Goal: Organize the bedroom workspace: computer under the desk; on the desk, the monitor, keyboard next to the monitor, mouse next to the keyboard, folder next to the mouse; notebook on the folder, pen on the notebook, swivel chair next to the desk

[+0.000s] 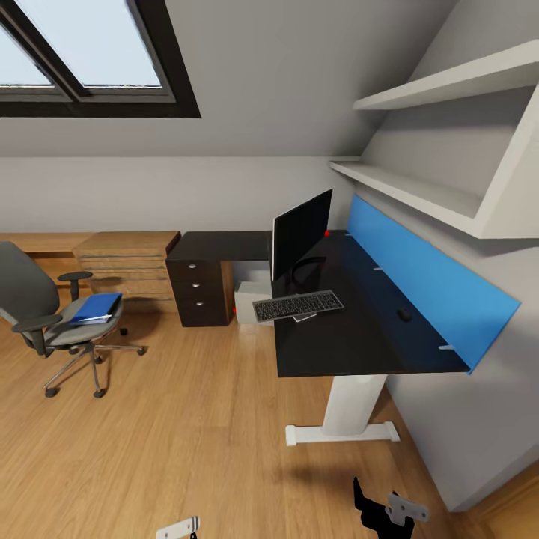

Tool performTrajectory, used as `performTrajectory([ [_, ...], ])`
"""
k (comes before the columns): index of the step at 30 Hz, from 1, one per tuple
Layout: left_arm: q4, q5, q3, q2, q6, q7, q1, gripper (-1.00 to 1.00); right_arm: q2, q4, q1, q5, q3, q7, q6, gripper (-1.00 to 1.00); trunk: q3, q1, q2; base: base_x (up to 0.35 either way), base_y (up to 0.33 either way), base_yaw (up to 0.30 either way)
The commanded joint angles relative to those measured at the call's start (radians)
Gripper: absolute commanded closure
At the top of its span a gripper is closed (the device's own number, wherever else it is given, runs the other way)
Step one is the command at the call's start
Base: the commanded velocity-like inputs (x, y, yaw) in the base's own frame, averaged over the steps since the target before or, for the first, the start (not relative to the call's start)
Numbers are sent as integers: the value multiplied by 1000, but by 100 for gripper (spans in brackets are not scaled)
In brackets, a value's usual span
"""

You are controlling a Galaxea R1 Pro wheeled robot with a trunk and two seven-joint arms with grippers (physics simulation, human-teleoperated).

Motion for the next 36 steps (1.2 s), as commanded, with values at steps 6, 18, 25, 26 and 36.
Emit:
performTrajectory([
  [6,0,11,-6,2,-6,6,-1,-100,0,2,-1,-4,-8,9,-3,-100,-2,1,-2,0,0,87],
  [18,11,9,-8,2,-9,6,-1,-100,0,2,-1,-4,-8,8,-3,-100,-2,1,-2,0,-90,162],
  [25,25,9,-15,2,-8,6,-1,-100,0,2,-1,-4,-8,9,-3,-100,-2,1,-2,0,-304,4],
  [26,26,9,-15,2,-8,6,-1,-100,0,2,-1,-4,-8,9,-3,-100,-2,1,-2,0,-291,1],
  [36,43,12,-11,5,-12,2,-1,-100,-5,-37,-2,18,-6,10,-3,-100,-2,1,-2,0,-62,0],
])
